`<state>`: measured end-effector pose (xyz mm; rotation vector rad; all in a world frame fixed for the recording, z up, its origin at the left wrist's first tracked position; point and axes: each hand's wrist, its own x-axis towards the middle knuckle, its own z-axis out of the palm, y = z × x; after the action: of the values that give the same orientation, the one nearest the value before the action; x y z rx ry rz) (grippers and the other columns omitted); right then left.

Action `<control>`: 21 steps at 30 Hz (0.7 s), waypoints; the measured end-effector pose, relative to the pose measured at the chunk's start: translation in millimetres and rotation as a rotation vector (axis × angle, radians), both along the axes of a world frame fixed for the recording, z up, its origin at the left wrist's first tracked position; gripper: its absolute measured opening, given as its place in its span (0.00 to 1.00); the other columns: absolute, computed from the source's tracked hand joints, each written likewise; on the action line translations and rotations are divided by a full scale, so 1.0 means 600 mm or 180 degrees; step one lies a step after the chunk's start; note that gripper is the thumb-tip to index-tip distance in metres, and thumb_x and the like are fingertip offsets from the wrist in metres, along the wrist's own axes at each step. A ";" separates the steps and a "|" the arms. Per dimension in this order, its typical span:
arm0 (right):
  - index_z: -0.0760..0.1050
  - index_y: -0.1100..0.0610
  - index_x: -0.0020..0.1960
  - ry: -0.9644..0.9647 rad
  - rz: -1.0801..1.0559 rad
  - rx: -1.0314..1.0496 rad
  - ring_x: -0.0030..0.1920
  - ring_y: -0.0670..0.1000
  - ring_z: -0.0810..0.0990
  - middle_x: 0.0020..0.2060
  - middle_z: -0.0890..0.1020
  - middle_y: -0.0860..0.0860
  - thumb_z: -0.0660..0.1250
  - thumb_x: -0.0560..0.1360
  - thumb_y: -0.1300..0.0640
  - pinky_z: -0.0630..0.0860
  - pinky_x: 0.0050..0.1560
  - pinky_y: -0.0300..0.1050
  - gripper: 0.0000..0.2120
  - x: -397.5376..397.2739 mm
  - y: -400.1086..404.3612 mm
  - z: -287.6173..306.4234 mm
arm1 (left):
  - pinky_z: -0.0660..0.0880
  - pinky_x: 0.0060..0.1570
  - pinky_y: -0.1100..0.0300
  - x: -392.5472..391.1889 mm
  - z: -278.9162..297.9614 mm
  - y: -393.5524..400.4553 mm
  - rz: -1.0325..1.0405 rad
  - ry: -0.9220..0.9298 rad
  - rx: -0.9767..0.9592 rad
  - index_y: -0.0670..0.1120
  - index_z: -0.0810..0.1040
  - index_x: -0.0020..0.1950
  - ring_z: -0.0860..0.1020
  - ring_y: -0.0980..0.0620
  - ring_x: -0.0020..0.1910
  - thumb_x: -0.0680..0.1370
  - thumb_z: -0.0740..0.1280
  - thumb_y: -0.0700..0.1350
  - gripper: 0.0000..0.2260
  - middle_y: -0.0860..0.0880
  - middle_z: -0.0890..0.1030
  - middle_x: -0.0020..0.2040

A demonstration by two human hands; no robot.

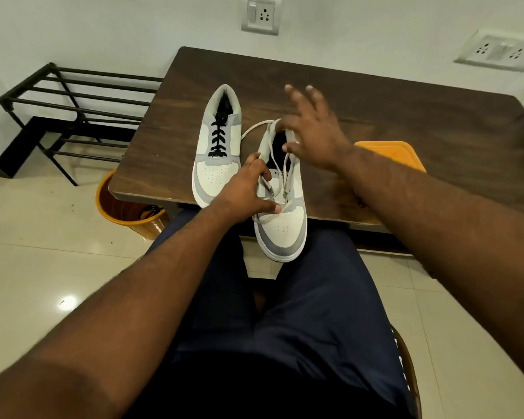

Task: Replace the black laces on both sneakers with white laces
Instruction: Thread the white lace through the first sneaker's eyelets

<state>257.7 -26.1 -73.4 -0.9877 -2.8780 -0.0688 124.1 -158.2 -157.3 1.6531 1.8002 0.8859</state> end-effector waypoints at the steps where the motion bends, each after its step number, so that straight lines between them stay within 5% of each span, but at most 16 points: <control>1: 0.74 0.48 0.63 0.0006 0.0053 -0.0110 0.77 0.62 0.42 0.79 0.48 0.52 0.70 0.74 0.50 0.56 0.72 0.66 0.18 0.001 -0.014 -0.017 | 0.73 0.59 0.55 0.000 -0.002 -0.002 0.0034 -0.0033 0.0031 0.48 0.70 0.52 0.73 0.50 0.63 0.63 0.82 0.48 0.26 0.51 0.65 0.71; 6: 0.82 0.48 0.53 -0.0106 -0.0095 -0.0812 0.77 0.61 0.37 0.79 0.45 0.49 0.70 0.74 0.52 0.46 0.73 0.64 0.09 0.011 -0.050 -0.061 | 0.69 0.58 0.60 0.009 -0.004 -0.003 0.0238 -0.0040 0.0053 0.45 0.70 0.54 0.69 0.54 0.63 0.64 0.82 0.47 0.26 0.51 0.59 0.78; 11: 0.74 0.54 0.68 -0.0382 -0.0119 -0.0875 0.77 0.57 0.35 0.79 0.45 0.49 0.69 0.75 0.54 0.39 0.74 0.61 0.21 0.010 -0.076 -0.080 | 0.70 0.57 0.58 0.009 -0.008 0.000 0.0266 -0.0034 0.0043 0.46 0.70 0.52 0.71 0.52 0.64 0.63 0.82 0.46 0.26 0.50 0.61 0.77; 15: 0.68 0.56 0.72 -0.0250 0.0048 -0.0411 0.78 0.56 0.38 0.79 0.48 0.56 0.69 0.74 0.55 0.42 0.75 0.60 0.28 0.008 -0.066 -0.056 | 0.71 0.60 0.56 0.006 -0.007 0.000 0.0222 -0.0022 0.0008 0.48 0.70 0.51 0.71 0.48 0.67 0.63 0.82 0.48 0.26 0.49 0.63 0.76; 21: 0.83 0.55 0.52 -0.0103 -0.0022 0.0807 0.71 0.62 0.62 0.68 0.70 0.54 0.69 0.74 0.53 0.60 0.67 0.61 0.09 -0.004 0.029 0.060 | 0.69 0.60 0.57 0.014 0.002 -0.003 0.0364 -0.0110 -0.0029 0.46 0.71 0.52 0.72 0.51 0.63 0.70 0.77 0.50 0.19 0.51 0.62 0.77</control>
<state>255.2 -8.9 -37.2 -0.9549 -2.8020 -0.4416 132.6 -160.3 -156.0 1.5325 1.8878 0.9484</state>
